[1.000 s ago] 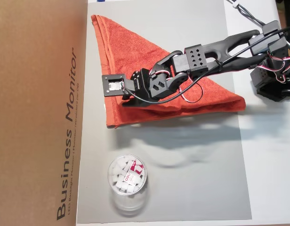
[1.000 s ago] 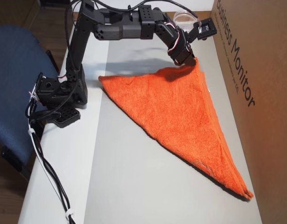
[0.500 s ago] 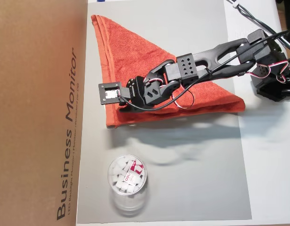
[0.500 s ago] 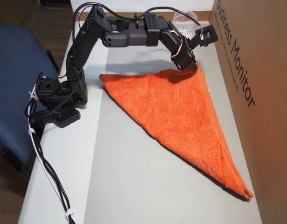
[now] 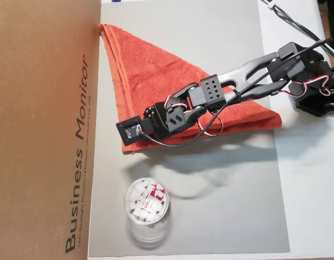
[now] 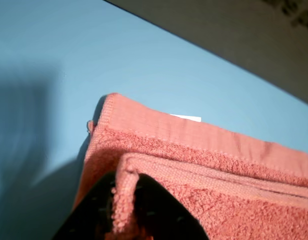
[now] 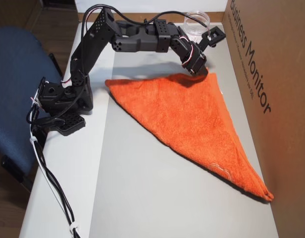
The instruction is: Fold the blanket.
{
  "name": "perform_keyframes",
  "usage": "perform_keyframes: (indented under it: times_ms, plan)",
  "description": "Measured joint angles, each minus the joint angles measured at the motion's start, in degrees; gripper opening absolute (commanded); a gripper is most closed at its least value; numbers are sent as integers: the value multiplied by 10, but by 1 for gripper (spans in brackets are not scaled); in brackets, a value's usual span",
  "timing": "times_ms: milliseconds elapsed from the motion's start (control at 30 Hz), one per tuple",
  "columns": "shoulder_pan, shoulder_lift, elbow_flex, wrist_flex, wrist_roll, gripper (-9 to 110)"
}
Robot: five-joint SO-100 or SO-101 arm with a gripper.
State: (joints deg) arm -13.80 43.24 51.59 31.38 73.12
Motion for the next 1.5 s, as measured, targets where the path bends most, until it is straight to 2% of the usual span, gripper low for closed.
perform_keyframes:
  times_ms: [267, 600, 800, 1167, 1500]
  plan:
    - [-14, -25, 0, -57, -66, 0]
    - [-17, -25, 0, -57, -67, 1]
    - [-20, -25, 0, -57, -67, 15]
    - [-37, -25, 5, -57, 18, 16]
    - [-54, 62, 157, -57, 61, 16]
